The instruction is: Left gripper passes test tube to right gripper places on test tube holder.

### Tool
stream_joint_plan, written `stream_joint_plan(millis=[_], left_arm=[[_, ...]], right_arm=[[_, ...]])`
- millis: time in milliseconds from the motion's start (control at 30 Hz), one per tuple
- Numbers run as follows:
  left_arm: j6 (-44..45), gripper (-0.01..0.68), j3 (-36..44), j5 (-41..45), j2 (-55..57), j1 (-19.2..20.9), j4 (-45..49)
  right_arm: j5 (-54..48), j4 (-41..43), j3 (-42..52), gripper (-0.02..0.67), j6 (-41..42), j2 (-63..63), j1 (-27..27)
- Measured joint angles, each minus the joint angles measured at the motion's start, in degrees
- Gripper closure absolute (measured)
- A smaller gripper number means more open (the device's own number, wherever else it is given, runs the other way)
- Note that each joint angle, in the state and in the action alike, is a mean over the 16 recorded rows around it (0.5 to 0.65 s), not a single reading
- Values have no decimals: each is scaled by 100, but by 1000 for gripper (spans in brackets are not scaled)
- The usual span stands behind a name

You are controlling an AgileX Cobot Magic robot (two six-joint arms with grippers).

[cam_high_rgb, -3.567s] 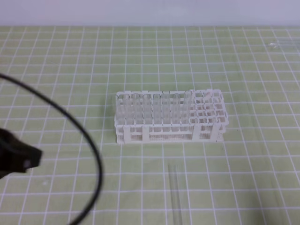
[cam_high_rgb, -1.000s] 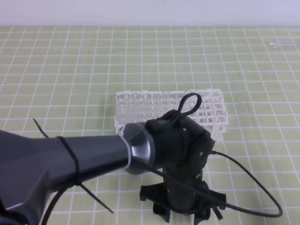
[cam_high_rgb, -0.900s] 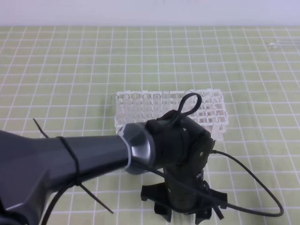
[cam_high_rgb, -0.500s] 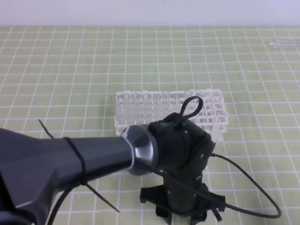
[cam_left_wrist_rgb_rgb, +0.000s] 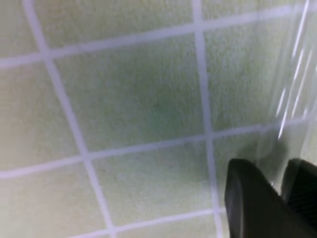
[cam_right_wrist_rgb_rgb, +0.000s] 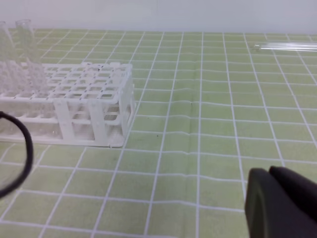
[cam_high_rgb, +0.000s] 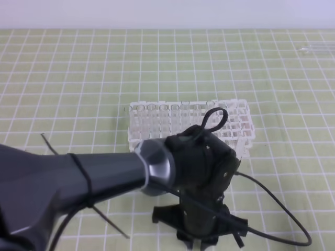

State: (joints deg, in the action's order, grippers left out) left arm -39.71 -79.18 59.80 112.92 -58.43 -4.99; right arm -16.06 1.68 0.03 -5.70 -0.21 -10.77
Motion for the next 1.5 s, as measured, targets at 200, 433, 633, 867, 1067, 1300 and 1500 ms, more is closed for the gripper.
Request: stream_joint_plan(millis=[200, 433, 633, 867, 1067, 1300, 1500], left_arm=[[8, 650, 20, 6, -451, -112, 664], [1, 657, 418, -338, -1303, -439, 1944], [-22, 657, 1515, -1261, -2290, -826, 3248], [-98, 646, 3362, -3026, -3616, -1094, 4281], [-209, 624, 4467, -4132, -4419, -1136, 4661], [-358, 618, 4907, -4666, -4777, -1136, 4999], [-590, 630, 4924, -4927, -4789, -1124, 5293]], right_arm=[[0, 3, 0, 666, 0, 0, 0], [0, 7, 0, 666, 2, 0, 0], [0, 10, 0, 666, 6, 0, 0], [0, 10, 0, 666, 10, 0, 0], [0, 10, 0, 666, 10, 0, 0], [0, 10, 0, 666, 10, 0, 0], [0, 10, 0, 666, 10, 0, 0]])
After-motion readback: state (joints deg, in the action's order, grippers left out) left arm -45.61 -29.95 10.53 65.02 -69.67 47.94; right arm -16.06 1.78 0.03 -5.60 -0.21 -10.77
